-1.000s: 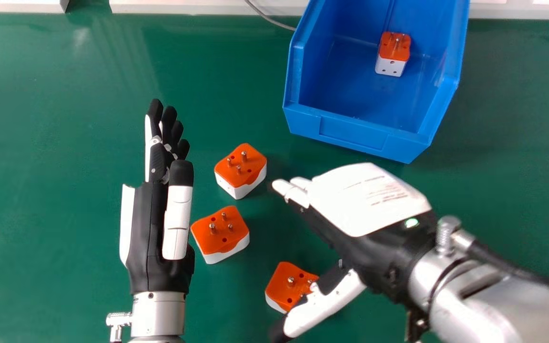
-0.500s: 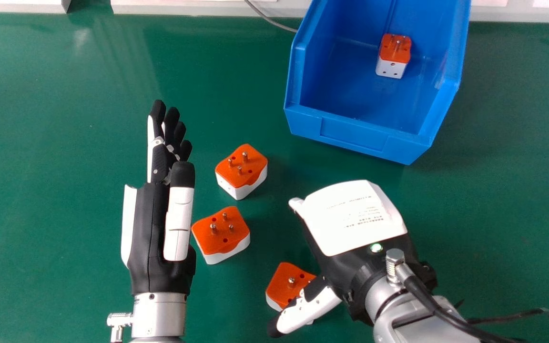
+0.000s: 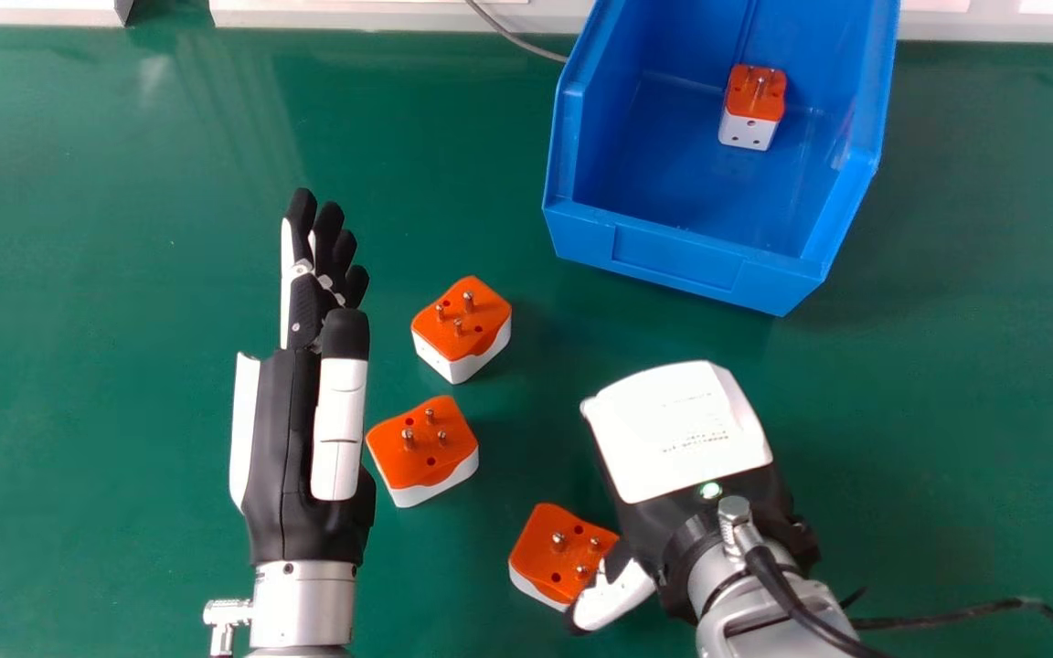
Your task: Pick all objects and put in blue box
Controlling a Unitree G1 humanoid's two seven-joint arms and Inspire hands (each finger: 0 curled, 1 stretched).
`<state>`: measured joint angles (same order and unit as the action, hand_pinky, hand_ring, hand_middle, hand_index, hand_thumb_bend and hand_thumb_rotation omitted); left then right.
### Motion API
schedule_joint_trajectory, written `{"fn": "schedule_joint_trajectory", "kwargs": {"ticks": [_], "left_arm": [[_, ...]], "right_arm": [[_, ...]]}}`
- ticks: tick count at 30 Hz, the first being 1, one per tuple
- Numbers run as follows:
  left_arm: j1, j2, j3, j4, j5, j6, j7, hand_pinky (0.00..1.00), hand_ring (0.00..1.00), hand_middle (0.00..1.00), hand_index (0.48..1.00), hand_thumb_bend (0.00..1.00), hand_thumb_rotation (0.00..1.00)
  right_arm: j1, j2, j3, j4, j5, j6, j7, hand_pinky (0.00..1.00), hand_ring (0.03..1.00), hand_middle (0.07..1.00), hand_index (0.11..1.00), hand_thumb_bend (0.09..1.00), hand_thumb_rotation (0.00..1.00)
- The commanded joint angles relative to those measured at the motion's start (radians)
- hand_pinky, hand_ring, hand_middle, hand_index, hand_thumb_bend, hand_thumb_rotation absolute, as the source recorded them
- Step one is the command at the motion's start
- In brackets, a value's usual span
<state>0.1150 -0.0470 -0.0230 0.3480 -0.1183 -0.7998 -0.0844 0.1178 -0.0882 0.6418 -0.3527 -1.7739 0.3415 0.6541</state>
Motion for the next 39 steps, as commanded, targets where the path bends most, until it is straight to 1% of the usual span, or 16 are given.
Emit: {"fn": "schedule_joint_trajectory", "kwargs": {"ticks": [1,2,3,4,7,9,12,14,15,17,19,23,26,33,36,39], "left_arm": [[0.008,-0.024,-0.008,-0.023,0.004,-0.010,-0.004,1.00,1.00,1.00,1.000,0.81,0.91],[0.009,-0.024,-0.008,-0.024,0.005,-0.010,-0.003,1.00,1.00,1.00,1.000,0.81,0.91],[0.008,-0.024,-0.007,-0.024,0.006,-0.010,-0.003,1.00,1.00,1.00,1.000,0.81,0.91],[0.008,-0.025,-0.007,-0.023,0.007,-0.011,-0.003,1.00,1.00,1.00,1.000,0.81,0.91],[0.007,-0.026,-0.007,-0.021,0.007,-0.011,-0.002,1.00,1.00,1.00,1.000,0.81,0.91],[0.007,-0.027,-0.007,-0.021,0.008,-0.011,0.000,1.00,1.00,1.00,1.000,0.81,0.91],[0.008,-0.028,-0.007,-0.022,0.009,-0.011,0.000,1.00,1.00,1.00,1.000,0.81,0.91],[0.007,-0.028,-0.007,-0.020,0.011,-0.016,0.001,1.00,1.00,1.00,1.000,0.81,0.91],[0.007,-0.028,-0.007,-0.020,0.011,-0.016,0.001,1.00,1.00,1.00,1.000,0.81,0.91],[0.008,-0.028,-0.008,-0.023,0.011,-0.012,0.001,1.00,1.00,1.00,1.000,0.81,0.91],[0.009,-0.027,-0.009,-0.025,0.010,-0.011,0.000,1.00,1.00,1.00,1.000,0.81,0.91],[0.009,-0.028,-0.009,-0.025,0.012,-0.013,0.000,1.00,1.00,1.00,1.000,0.81,0.92],[0.005,-0.028,-0.009,-0.021,0.014,-0.017,0.001,1.00,1.00,1.00,1.000,0.80,0.92],[0.002,-0.030,-0.009,-0.022,0.012,-0.010,0.003,1.00,1.00,1.00,1.000,0.80,0.92],[-0.002,-0.029,-0.009,-0.020,0.013,-0.012,0.003,1.00,1.00,1.00,1.000,0.80,0.92],[-0.006,-0.030,-0.008,-0.022,0.015,-0.009,0.007,1.00,1.00,1.00,1.000,0.80,0.92]], "right_arm": [[0.017,0.059,0.024,0.016,0.012,0.012,-0.033,0.54,0.760,0.810,0.823,0.817,0.38],[0.016,0.059,0.026,0.021,0.018,0.010,-0.033,0.52,0.747,0.798,0.807,0.785,0.33],[0.013,0.058,0.030,0.023,0.018,0.006,-0.023,0.52,0.747,0.798,0.807,0.785,0.33],[0.009,0.060,0.034,0.025,0.012,0.003,-0.004,0.50,0.732,0.785,0.789,0.759,0.31],[0.005,0.067,0.043,0.036,0.006,0.002,0.015,0.49,0.721,0.779,0.781,0.744,0.32],[0.004,0.068,0.046,0.035,0.022,-0.003,0.031,0.49,0.721,0.779,0.781,0.744,0.32],[0.006,0.072,0.050,0.026,0.043,-0.007,0.053,0.48,0.702,0.770,0.775,0.743,0.35],[0.005,0.072,0.052,0.023,0.057,-0.007,0.060,0.47,0.696,0.771,0.778,0.810,0.38],[0.005,0.073,0.051,0.025,0.066,-0.005,0.057,0.47,0.696,0.771,0.778,0.810,0.38],[0.000,0.061,0.054,0.033,0.072,-0.011,0.043,0.48,0.703,0.776,0.785,0.863,0.40],[-0.006,0.061,0.050,0.048,0.087,-0.011,0.038,0.48,0.705,0.777,0.786,0.882,0.41],[-0.012,0.052,0.046,0.065,0.123,-0.019,0.004,0.48,0.705,0.778,0.790,0.905,0.42],[-0.018,0.050,0.046,0.063,0.142,-0.022,0.011,0.49,0.707,0.781,0.796,0.913,0.42],[-0.035,0.045,0.053,0.064,0.146,-0.026,0.034,0.50,0.714,0.787,0.804,0.925,0.44],[-0.040,0.043,0.054,0.072,0.159,-0.030,0.019,0.52,0.723,0.792,0.809,0.930,0.45],[-0.042,0.053,0.053,0.095,0.182,-0.026,-0.015,0.52,0.722,0.791,0.812,0.931,0.46]]}}
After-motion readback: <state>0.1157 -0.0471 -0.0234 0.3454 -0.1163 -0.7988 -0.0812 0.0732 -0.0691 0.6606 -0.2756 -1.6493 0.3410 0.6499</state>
